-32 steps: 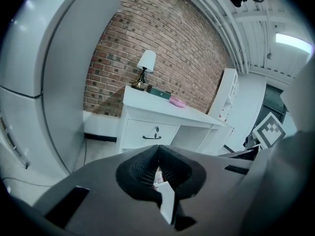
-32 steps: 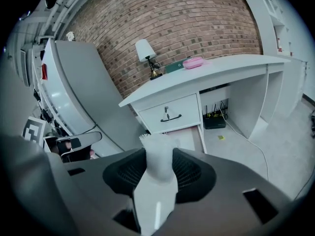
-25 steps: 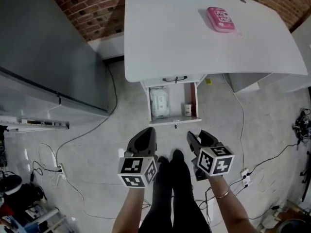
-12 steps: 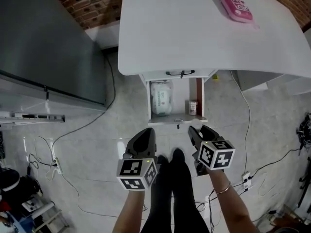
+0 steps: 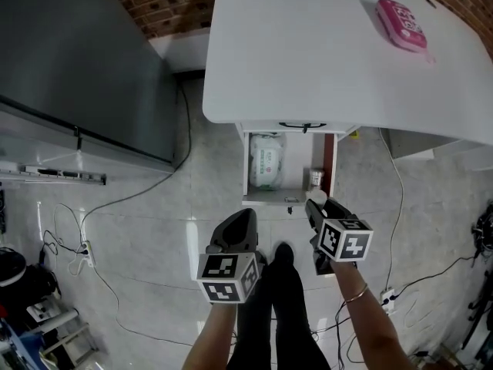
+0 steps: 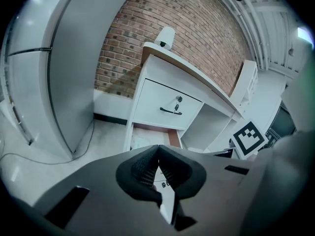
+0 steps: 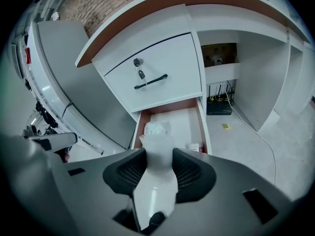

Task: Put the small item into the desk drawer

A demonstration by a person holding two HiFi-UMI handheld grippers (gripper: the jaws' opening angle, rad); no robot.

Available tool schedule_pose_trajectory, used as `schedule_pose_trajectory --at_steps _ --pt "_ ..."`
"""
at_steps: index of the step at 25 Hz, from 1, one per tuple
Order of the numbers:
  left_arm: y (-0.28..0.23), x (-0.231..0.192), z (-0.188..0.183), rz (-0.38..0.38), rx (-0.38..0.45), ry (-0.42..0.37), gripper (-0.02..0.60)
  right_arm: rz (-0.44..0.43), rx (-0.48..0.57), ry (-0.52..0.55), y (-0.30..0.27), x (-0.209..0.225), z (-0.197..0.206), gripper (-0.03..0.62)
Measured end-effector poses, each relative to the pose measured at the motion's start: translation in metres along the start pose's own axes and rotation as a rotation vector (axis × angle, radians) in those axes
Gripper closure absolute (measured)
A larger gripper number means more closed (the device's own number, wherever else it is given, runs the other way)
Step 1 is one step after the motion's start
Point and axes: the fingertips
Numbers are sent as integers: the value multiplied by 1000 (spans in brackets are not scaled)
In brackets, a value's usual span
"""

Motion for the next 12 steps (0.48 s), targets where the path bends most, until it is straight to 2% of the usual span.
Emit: schedule_pose_trajectory --at_steps 12 --pt "-8 -22 -7 -48 2 44 560 13 -75 28 -54 3 -11 422"
Point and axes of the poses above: the fingertips, and each gripper's own axes: y backward along the fingers, x to its right, z out of its underside, and after that the axes turned 4 degrees about z, right-handed
